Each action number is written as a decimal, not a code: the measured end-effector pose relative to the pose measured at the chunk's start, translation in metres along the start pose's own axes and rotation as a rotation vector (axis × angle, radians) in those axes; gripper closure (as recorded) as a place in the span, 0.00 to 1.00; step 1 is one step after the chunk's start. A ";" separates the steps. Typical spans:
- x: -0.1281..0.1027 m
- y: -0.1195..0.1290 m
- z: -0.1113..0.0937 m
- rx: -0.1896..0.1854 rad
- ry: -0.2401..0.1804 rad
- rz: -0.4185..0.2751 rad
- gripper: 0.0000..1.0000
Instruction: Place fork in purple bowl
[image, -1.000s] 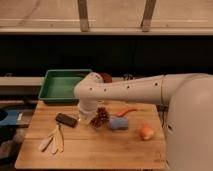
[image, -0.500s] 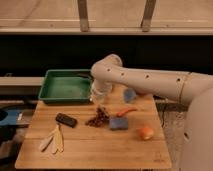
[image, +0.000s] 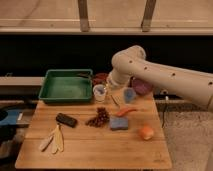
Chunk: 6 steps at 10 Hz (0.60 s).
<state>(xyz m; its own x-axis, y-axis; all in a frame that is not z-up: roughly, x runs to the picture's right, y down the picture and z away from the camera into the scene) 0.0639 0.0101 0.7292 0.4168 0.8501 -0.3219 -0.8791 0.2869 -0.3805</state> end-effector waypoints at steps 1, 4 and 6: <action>0.004 -0.006 -0.006 -0.003 -0.008 0.008 1.00; 0.004 -0.005 -0.006 -0.005 -0.009 0.006 1.00; 0.003 -0.004 -0.006 -0.006 -0.008 0.003 1.00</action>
<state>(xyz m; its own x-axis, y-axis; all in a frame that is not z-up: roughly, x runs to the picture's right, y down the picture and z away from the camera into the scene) 0.0698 0.0091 0.7248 0.4124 0.8545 -0.3158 -0.8788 0.2818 -0.3851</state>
